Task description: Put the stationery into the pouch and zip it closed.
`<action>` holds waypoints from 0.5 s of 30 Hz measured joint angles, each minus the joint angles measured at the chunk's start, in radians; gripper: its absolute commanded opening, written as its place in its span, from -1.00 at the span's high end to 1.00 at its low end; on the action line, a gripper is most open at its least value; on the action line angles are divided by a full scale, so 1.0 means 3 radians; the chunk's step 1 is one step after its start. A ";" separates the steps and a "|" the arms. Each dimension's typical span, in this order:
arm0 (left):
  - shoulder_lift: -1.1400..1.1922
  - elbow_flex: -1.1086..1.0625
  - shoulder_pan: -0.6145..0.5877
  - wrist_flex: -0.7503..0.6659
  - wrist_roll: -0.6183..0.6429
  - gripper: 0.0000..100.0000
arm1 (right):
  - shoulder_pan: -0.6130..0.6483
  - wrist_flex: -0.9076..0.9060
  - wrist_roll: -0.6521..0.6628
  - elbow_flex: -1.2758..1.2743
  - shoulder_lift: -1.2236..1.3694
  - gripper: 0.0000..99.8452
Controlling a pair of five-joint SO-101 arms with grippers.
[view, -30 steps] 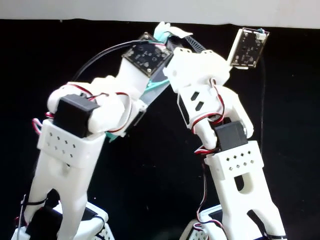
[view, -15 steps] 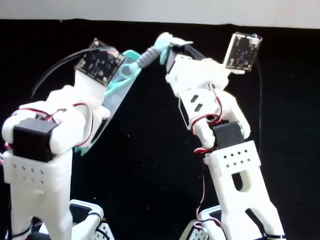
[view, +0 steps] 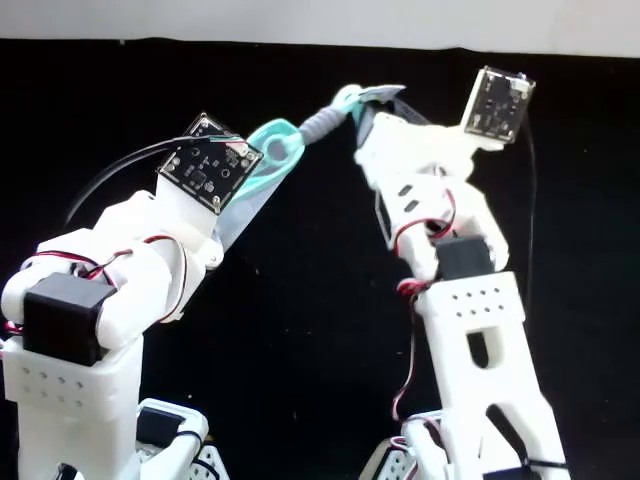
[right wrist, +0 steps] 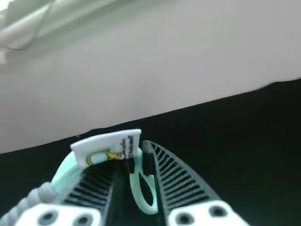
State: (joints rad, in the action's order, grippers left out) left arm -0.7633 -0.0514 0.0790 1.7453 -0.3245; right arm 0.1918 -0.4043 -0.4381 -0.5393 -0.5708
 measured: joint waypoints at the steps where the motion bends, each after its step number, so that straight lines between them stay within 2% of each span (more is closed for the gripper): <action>1: 0.0000 0.0000 0.0000 0.0000 0.0000 0.99 | -0.0072 0.0051 0.0000 0.0000 0.0087 0.99; 9: 0.0000 0.0000 0.0005 -0.0005 0.0000 0.99 | -0.0604 0.0859 0.0000 0.0000 0.0956 0.99; 15: 0.0000 -0.0005 0.0000 0.0015 0.0000 0.99 | -0.0910 0.0977 0.0000 0.0184 0.1463 0.98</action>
State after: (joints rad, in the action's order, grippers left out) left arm -0.7633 -0.0529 0.0790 1.7499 -0.3245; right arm -0.0813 -0.1112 -0.4381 -0.4841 -0.1320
